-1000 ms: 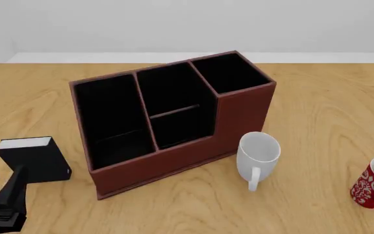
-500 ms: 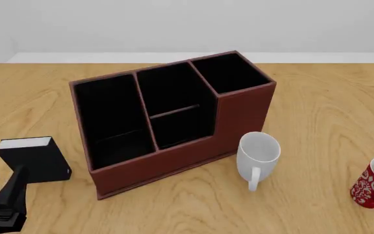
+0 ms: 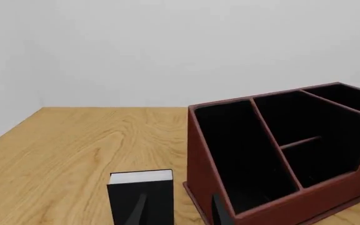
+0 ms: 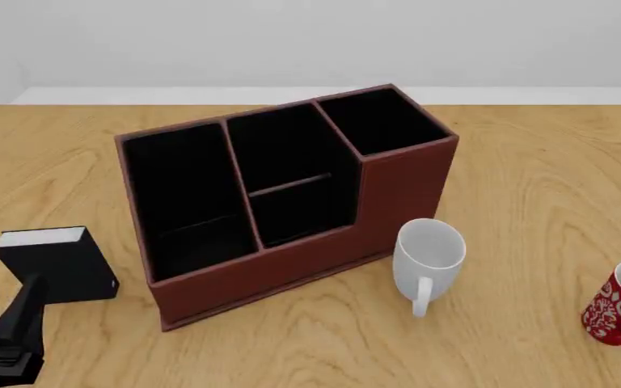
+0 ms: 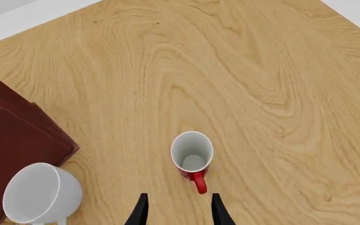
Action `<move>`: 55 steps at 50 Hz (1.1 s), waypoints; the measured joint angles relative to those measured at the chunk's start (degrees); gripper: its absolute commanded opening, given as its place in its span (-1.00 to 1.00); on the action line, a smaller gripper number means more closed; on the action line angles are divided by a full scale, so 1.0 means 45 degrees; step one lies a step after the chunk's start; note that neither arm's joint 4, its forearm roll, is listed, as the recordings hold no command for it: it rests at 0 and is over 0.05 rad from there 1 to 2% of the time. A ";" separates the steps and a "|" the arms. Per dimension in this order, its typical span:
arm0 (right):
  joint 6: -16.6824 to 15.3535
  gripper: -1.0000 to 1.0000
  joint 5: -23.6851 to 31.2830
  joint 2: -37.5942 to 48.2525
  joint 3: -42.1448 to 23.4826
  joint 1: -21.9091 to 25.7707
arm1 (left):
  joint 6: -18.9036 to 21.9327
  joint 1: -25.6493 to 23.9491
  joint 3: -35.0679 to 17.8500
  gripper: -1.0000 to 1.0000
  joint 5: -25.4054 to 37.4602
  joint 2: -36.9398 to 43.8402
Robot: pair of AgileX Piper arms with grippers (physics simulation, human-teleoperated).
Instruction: Pick up the red mug and place it to the right of the caddy.
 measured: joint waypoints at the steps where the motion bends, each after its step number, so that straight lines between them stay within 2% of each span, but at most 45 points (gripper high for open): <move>1: 0.0018 1.00 -0.0016 -0.0008 0.0073 -0.0015 | 0.0000 0.0000 0.0000 1.00 0.0000 0.0000; 15: 0.0095 1.00 -0.0737 0.0348 0.1019 -0.0247 | 0.0000 0.0000 0.0000 1.00 0.0000 0.0000; 33: -0.1032 1.00 -0.2101 0.1503 0.1467 -0.0585 | 0.0000 0.0000 0.0000 1.00 0.0000 0.0000; 55: -0.2051 1.00 -0.3851 0.3132 0.2131 -0.0335 | 0.0000 0.0000 0.0000 1.00 0.0000 0.0000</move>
